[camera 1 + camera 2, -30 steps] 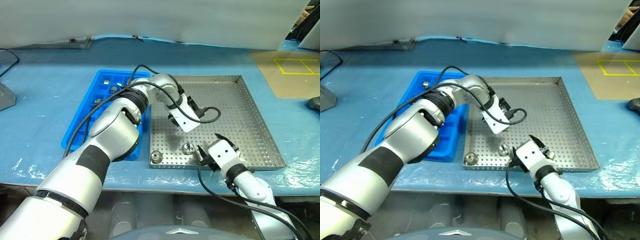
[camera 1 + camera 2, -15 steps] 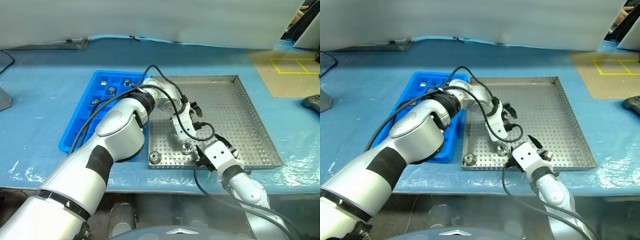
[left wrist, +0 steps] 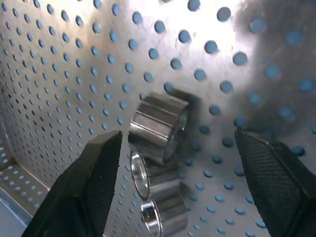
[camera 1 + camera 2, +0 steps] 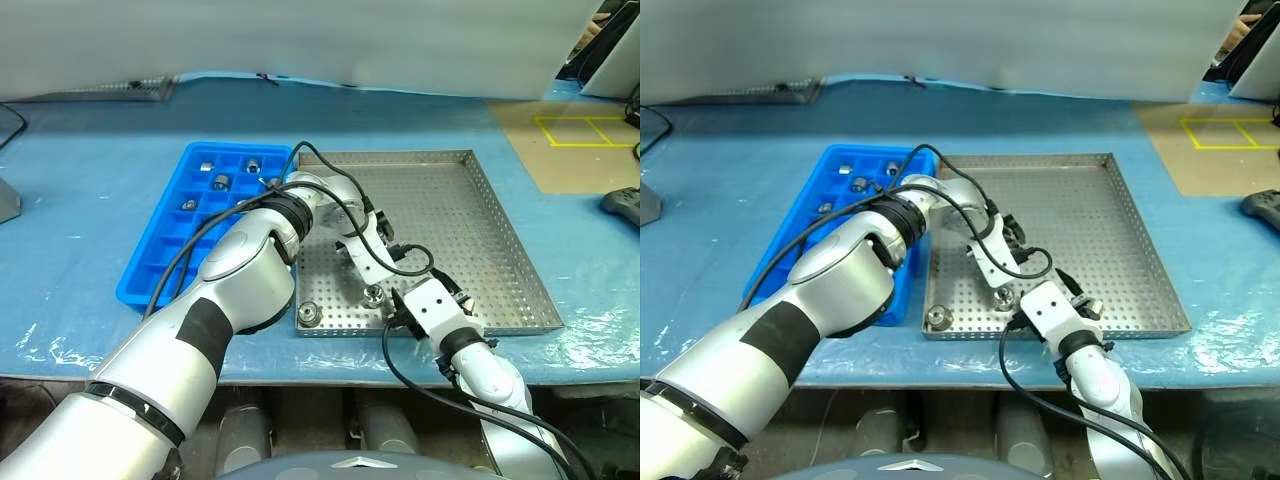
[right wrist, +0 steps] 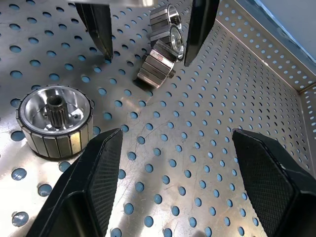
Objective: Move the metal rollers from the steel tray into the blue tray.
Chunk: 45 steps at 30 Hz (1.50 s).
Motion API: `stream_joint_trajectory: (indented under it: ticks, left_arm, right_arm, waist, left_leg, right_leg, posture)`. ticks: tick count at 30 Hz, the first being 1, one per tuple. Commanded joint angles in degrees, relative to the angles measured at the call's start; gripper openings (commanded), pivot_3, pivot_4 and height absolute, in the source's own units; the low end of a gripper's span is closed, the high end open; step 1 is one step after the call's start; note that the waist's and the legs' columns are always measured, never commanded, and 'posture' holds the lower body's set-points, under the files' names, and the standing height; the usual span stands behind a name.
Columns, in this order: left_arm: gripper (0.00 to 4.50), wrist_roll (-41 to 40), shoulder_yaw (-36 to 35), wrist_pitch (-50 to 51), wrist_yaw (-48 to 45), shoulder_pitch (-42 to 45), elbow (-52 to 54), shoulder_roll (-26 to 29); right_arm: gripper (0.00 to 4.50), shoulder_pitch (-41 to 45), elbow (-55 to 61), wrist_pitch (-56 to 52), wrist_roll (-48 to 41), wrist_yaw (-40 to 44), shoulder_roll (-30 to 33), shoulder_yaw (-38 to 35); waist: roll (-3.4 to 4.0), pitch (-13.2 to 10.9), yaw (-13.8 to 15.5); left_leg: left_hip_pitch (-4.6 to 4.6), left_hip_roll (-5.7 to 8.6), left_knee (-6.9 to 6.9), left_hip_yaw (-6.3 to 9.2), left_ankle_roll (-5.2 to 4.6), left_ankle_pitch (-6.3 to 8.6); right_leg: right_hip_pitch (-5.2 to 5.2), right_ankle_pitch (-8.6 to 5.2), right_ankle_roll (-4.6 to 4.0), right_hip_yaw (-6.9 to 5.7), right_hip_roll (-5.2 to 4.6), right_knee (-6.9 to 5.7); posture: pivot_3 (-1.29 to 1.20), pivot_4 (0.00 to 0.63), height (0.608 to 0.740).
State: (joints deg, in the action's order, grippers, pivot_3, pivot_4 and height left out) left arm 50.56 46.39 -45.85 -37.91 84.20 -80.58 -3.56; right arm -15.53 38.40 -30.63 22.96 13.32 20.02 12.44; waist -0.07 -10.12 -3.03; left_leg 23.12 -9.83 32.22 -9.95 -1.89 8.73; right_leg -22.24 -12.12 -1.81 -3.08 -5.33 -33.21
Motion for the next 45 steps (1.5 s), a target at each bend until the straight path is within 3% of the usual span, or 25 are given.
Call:
stream_joint_trajectory:
  ticks: [1,9,12,15,20,24,28,30,35,45]
  left_arm:
    - [3.85,-0.1,-0.2,1.2,1.1,-0.5,0.8,-0.5]
    - [3.85,1.7,1.4,4.2,1.7,-1.1,0.5,0.1]
    - [3.23,1.9,1.6,4.5,0.4,-1.4,0.4,0.2]
    - [2.25,2.2,1.6,5.1,1.3,-1.6,0.5,0.1]
    - [2.25,3.0,2.3,4.4,1.1,-1.9,0.5,0.5]
    - [1.32,2.4,1.7,4.7,1.4,-2.1,0.5,0.8]
    - [1.23,1.4,0.6,2.7,2.4,-2.0,0.8,1.7]
    - [1.23,-2.6,-3.0,1.2,0.2,-1.9,0.9,2.0]
    - [1.23,-21.6,-20.5,0.6,-18.9,-2.0,2.0,3.1]
    - [1.23,-33.8,-35.0,10.8,-17.4,-2.8,3.6,7.1]
  right_arm:
    - [3.67,-0.7,-1.6,-1.6,1.0,0.2,-0.6,1.5]
    - [3.67,0.7,-2.2,-2.6,2.1,0.0,-1.9,1.8]
    - [3.67,1.1,-2.5,-2.7,2.4,0.0,-2.3,1.9]
    - [3.67,1.4,-2.6,-2.9,2.8,-0.1,-2.5,1.9]
    - [3.67,1.8,-2.8,-3.3,3.1,-0.1,-2.6,2.2]
    - [3.67,2.2,-2.9,-3.6,3.3,-0.3,-2.8,2.3]
    - [3.67,2.6,-3.4,-3.4,2.9,-0.2,-2.9,2.5]
    - [3.67,2.6,-3.7,-2.7,2.1,-0.4,-3.4,2.2]
    - [3.67,3.7,-3.7,-0.6,-2.4,0.1,-5.6,-1.2]
    - [3.67,10.5,-8.4,1.7,-4.3,5.2,-0.7,-1.8]
  waist:
    - [0.0,0.0,-0.4]
    - [-0.01,0.1,-1.4]
    - [-0.01,0.1,-1.8]
    - [-0.01,0.1,-2.1]
    - [-0.02,0.1,-2.3]
    - [-0.02,0.1,-2.5]
    - [-0.03,0.1,-2.7]
    - [-0.03,0.1,-2.7]
    - [-0.09,0.1,-2.6]
    - [-0.08,0.0,-2.0]
  left_leg:
    - [0.0,0.0,0.01,0.0,0.0,0.0]
    - [-0.02,0.01,0.02,0.01,-0.03,0.02]
    - [-0.02,0.01,0.08,0.01,-0.03,0.03]
    - [-0.02,0.03,0.12,0.03,-0.04,0.03]
    - [-0.01,0.04,0.14,0.05,-0.06,0.04]
    - [-0.02,0.03,0.14,0.05,-0.06,0.04]
    - [-0.01,0.03,0.15,0.05,-0.06,0.04]
    - [-0.01,0.03,0.15,0.05,-0.06,0.04]
    - [0.13,0.04,0.13,0.04,-0.06,0.04]
    - [0.02,-0.03,0.18,0.02,-0.01,0.01]
  right_leg:
    - [0.02,0.0,0.0,0.0,0.0,0.0]
    - [0.04,-0.01,0.01,0.0,0.0,0.02]
    - [0.06,-0.02,0.03,0.0,-0.01,0.02]
    - [0.1,-0.11,0.18,0.01,-0.01,0.04]
    - [0.13,-0.11,0.18,0.01,-0.01,0.06]
    - [0.13,-0.12,0.2,0.01,-0.01,0.06]
    - [0.11,-0.21,0.36,0.01,-0.01,0.07]
    - [0.1,-0.22,0.37,0.01,-0.01,0.08]
    - [-0.03,0.01,-0.01,0.01,-0.01,0.1]
    - [-0.2,0.09,-0.11,0.02,-0.01,-0.05]
  posture:
    - [-0.55,0.15,0.74]
    - [-0.56,0.15,0.74]
    - [-0.56,0.15,0.74]
    - [-0.56,0.15,0.74]
    - [-0.56,0.15,0.74]
    - [-0.55,0.15,0.74]
    - [-0.54,0.15,0.74]
    - [-0.54,0.15,0.74]
    - [-0.49,0.15,0.74]
    - [-0.36,0.15,0.74]
